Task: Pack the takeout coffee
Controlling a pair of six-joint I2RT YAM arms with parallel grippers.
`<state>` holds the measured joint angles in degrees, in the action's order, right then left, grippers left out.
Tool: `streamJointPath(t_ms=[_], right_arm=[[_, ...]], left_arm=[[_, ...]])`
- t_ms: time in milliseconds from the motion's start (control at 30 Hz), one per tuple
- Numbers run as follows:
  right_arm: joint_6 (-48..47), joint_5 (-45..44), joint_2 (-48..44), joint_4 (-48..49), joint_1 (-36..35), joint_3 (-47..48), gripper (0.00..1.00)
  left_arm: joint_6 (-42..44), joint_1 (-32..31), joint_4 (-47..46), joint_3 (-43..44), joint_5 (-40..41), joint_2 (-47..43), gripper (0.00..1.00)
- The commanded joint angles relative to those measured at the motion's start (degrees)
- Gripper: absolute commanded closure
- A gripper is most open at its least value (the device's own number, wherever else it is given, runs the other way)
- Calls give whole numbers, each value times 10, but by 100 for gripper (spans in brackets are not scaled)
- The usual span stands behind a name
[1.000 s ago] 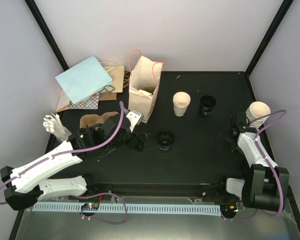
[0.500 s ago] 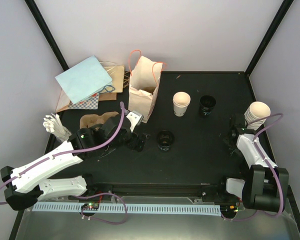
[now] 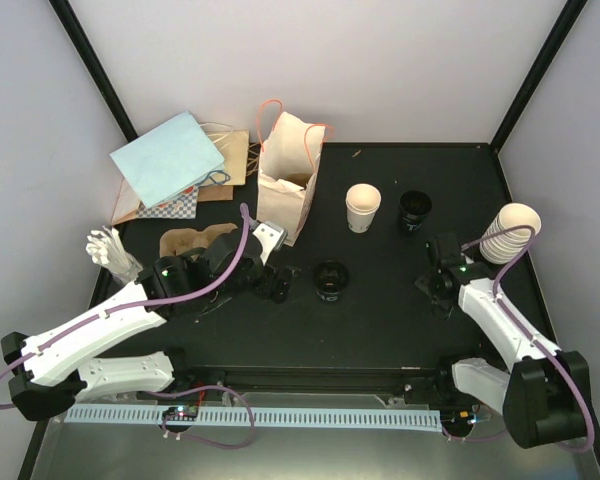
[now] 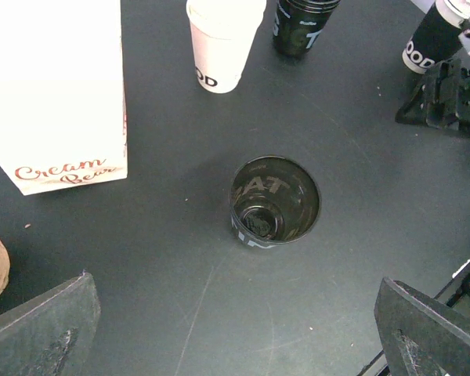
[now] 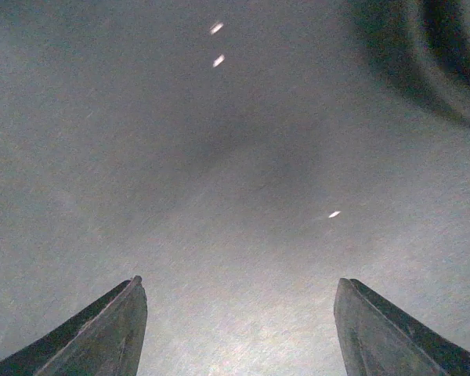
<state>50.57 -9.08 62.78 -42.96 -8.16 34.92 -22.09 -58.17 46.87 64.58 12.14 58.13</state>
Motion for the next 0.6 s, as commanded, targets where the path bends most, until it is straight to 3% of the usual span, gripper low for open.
streamJointPath(t_ms=[0,133,300,467,567], right_arm=[[73,14,-15,-13,-77,-6,32],[87,-22,-8,-40,-107,10,31],[94,-132,-9,-107,-105,57,31],[80,-210,-35,-127,-104,74,41],[87,-260,-49,-144,-103,76,56]], left_arm=[[1,3,-14,4,-10,4,1],[1,3,-13,6,-10,5,1],[0,3,-8,4,-7,-3,1],[-1,3,-6,0,-5,-11,1],[-2,3,-11,-6,-6,-16,1]])
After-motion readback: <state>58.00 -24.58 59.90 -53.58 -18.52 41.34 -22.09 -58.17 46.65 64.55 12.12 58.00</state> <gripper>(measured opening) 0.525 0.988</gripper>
